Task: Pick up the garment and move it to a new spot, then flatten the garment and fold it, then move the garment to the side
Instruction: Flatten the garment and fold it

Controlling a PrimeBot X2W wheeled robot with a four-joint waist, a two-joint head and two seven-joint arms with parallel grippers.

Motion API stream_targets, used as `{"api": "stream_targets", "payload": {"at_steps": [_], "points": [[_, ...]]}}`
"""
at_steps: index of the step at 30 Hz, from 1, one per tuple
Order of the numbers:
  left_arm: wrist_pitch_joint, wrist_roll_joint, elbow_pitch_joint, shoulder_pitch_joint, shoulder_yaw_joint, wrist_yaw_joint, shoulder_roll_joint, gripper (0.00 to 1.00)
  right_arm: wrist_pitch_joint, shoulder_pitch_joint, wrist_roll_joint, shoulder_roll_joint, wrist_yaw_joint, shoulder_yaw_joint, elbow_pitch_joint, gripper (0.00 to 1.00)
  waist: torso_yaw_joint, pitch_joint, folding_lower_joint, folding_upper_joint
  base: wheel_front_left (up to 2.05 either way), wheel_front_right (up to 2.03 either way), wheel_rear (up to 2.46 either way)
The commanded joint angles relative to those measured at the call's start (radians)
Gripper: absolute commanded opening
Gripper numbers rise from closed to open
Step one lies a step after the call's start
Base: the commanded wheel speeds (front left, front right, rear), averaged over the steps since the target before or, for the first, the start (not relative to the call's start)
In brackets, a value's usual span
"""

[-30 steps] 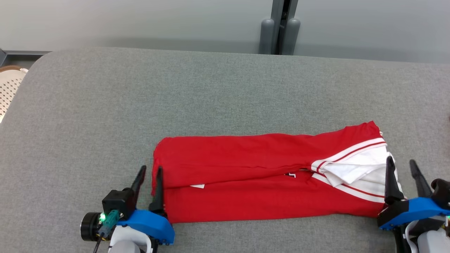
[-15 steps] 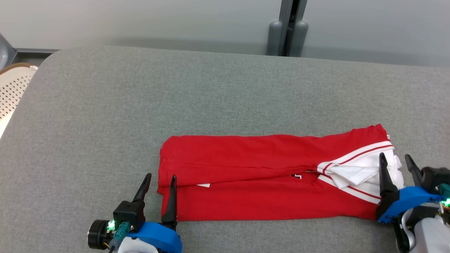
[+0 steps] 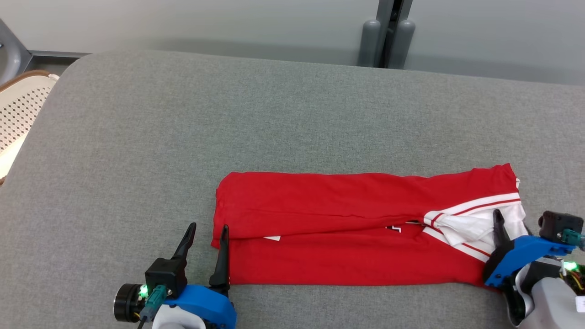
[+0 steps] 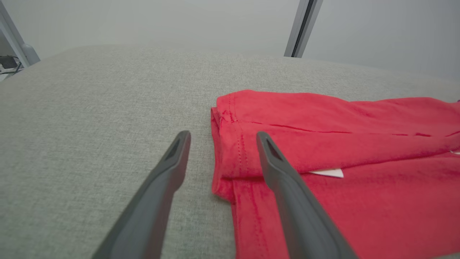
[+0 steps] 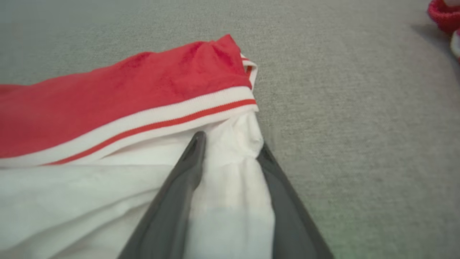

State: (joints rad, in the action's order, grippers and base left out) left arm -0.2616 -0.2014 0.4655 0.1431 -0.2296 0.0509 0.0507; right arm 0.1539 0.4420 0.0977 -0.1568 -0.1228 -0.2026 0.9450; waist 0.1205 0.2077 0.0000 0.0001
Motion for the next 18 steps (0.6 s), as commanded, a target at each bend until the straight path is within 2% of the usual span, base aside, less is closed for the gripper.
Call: {"api": "stream_targets", "payload": {"at_steps": [1, 6, 10, 14, 18], "points": [[-0.005, 0.004, -0.001, -0.008, 0.010, 0.000, 0.000, 1.00, -0.010, -0.061, 0.023, 0.056, -0.013, 0.031, 0.066, 0.00, -0.010, -0.006, 0.0000, -0.0001, 0.00, 0.00, 0.00], [-0.005, 0.007, -0.006, -0.017, 0.012, 0.007, 0.000, 1.00, 0.088, -0.053, 0.063, -0.036, -0.006, -0.013, 0.034, 0.00, -0.044, -0.027, 0.0000, -0.0001, 0.00, 0.00, 0.00], [-0.005, 0.003, -0.004, -0.021, 0.005, 0.012, 0.000, 1.00, 0.111, -0.050, 0.060, -0.054, -0.007, -0.053, -0.034, 0.00, -0.070, -0.041, 0.0000, -0.0001, 0.00, 0.00, 0.00], [-0.005, -0.009, -0.007, -0.010, -0.009, 0.010, 0.000, 1.00, 0.111, -0.088, 0.055, -0.029, -0.008, -0.055, -0.194, 0.00, -0.083, -0.043, 0.0000, -0.0001, 0.00, 0.00, 0.00], [-0.005, -0.019, -0.005, -0.006, -0.025, 0.006, 0.000, 1.00, 0.111, -0.119, 0.093, 0.024, -0.008, 0.018, -0.353, 0.00, -0.081, -0.044, 0.0000, -0.0001, 0.00, 0.00, 0.00]]}}
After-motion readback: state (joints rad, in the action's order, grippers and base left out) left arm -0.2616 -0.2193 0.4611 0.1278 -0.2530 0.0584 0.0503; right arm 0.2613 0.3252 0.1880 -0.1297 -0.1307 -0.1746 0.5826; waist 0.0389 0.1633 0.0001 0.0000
